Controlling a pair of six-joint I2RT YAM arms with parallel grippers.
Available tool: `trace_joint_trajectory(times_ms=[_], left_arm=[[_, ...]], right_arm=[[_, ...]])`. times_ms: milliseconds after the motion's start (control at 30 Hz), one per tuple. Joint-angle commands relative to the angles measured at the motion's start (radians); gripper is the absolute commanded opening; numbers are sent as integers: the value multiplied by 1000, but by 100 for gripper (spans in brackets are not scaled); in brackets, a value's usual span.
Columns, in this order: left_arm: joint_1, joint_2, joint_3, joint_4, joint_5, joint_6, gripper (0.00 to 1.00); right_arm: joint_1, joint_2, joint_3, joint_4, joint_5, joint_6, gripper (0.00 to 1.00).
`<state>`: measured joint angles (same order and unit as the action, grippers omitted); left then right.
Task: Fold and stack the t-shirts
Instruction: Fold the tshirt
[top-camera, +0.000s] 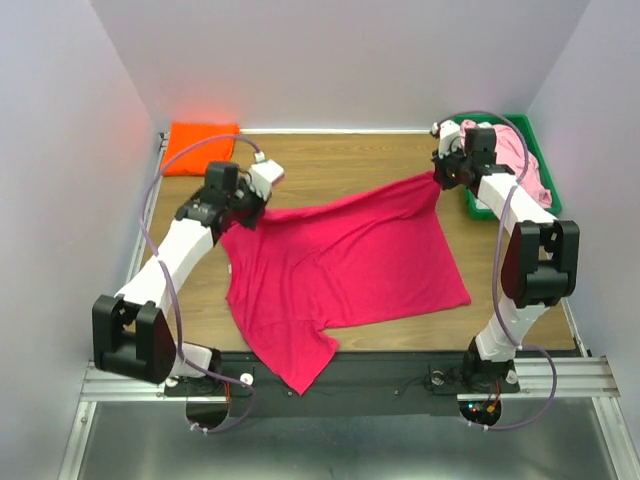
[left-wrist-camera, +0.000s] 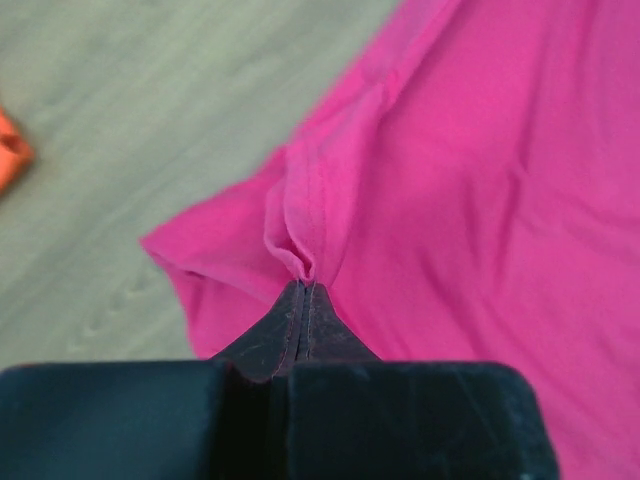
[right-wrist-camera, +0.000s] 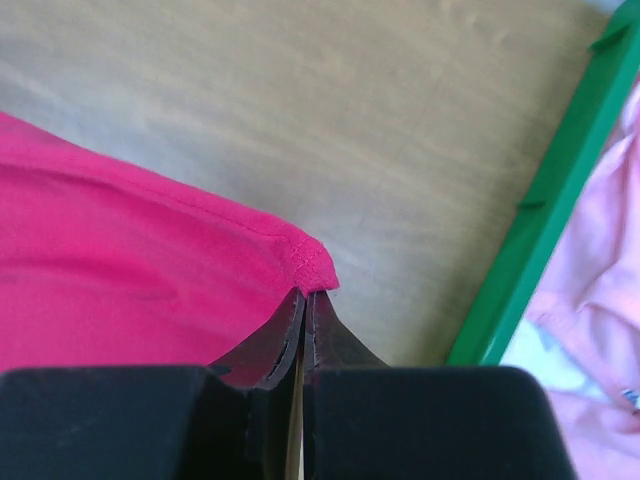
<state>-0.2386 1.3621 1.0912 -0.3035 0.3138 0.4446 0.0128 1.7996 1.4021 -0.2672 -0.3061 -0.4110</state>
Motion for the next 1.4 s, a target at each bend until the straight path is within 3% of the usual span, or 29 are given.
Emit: trace_joint_trajectory(times_ms=[0,133,300,367,433,500,567,900,1100,1367], left_arm=[[-88,-53,-143,-118,-27,54,0],[-133,-46,-241,-176,-16,109,0],[-133,-26,-241,-235,14,173,1],[-133,-27,-223,-259,40,187,14],[-122,-34,-180,-278,86,213,15],[-111,-35,-146,-302,125,215,11],[-103,-21,-96,-306,125,198,0],[-50,-21,42,-260,96,-6,0],[-11,-133,84,-163,-50,-119,0],[-44,-215,15,-270,102,-5,0]], right_arm=[[-8,-3,-78,-38,1,-100,1],[-8,14,-147,-43,10,-129,1],[-10,26,-167,-50,28,-147,1],[-8,38,-158,-53,36,-150,1],[-10,47,-146,-56,45,-150,1],[-10,53,-114,-58,50,-138,1],[-32,52,-88,-63,41,-117,1],[-56,-17,47,-135,-39,-63,1],[-63,-36,67,-155,-70,-52,1],[-63,-51,-18,-182,-65,-141,0]])
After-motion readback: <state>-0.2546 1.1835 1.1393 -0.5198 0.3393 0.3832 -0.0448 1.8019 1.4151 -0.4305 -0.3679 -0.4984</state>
